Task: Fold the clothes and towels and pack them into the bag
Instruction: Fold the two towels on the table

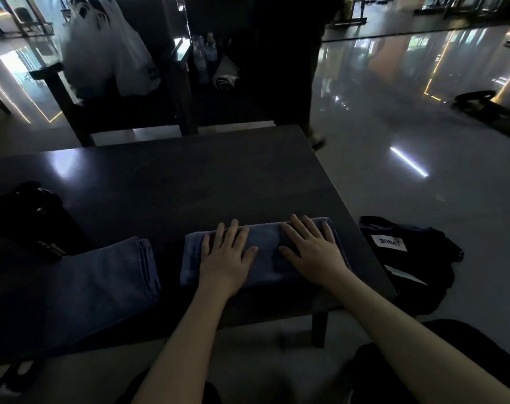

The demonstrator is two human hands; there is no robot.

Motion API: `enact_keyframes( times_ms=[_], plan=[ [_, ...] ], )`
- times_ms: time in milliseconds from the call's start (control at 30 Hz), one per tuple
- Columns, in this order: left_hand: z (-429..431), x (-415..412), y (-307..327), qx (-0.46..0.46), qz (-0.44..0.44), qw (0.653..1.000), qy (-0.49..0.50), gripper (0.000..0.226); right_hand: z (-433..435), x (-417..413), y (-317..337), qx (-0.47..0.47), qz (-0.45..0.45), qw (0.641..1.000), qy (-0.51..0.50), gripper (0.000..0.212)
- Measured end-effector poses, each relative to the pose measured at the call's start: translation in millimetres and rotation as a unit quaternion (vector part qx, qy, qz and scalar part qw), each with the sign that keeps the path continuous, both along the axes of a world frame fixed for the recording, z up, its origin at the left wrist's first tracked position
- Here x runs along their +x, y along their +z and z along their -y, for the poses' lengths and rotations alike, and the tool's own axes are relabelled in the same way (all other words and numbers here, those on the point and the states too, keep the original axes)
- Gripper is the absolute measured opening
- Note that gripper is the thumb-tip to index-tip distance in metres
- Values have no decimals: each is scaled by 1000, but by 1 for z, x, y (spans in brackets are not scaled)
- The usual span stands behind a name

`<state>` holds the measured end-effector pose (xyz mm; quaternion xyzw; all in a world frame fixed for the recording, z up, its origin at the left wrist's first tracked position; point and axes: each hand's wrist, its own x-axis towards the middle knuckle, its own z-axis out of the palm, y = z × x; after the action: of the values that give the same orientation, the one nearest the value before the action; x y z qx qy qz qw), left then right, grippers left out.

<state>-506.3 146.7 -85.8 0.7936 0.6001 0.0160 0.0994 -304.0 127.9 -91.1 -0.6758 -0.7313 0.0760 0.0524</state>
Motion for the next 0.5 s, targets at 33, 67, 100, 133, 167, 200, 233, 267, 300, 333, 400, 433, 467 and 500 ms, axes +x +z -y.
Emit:
enact_keyframes(
  times_ms=[33,67,100,133,167,200,233,267,300,333,400,433,467,500],
  plan=[
    [0,-4,1,-5,4,1000,22,59,2,1,0,-1,-1,1000,-7,86],
    [0,-8,3,-11,6,999,46,61,4,3,0,-2,0,1000,-14,84],
    [-1,-14,5,-21,9,997,76,64,5,4,0,-5,1,1000,-21,77],
    [-1,-20,6,-37,13,993,110,69,7,6,1,-9,0,1000,-26,69],
    [-1,-27,9,-56,22,987,146,75,9,7,2,-16,-1,999,-31,65],
    [0,-32,11,-76,39,980,181,80,10,7,4,-25,-1,999,-34,63],
    [1,-36,14,-90,61,971,211,85,11,8,6,-34,0,999,-35,62],
    [3,-38,17,-93,77,965,232,89,12,8,8,-42,0,999,-34,62],
    [4,-38,21,-86,76,963,244,91,12,8,8,-48,-3,998,-34,62],
    [6,-36,26,-74,62,963,250,91,11,7,9,-49,-10,998,-36,61],
    [7,-30,36,-59,34,963,261,89,11,6,11,-39,-33,998,-46,57],
    [7,-27,41,-61,32,961,269,89,11,6,12,-30,-46,997,-53,55],
    [6,-26,45,-69,40,956,283,89,12,7,12,-22,-57,996,-59,54],
    [3,-25,47,-83,56,948,301,88,13,8,13,-17,-65,996,-62,53]
  ],
)
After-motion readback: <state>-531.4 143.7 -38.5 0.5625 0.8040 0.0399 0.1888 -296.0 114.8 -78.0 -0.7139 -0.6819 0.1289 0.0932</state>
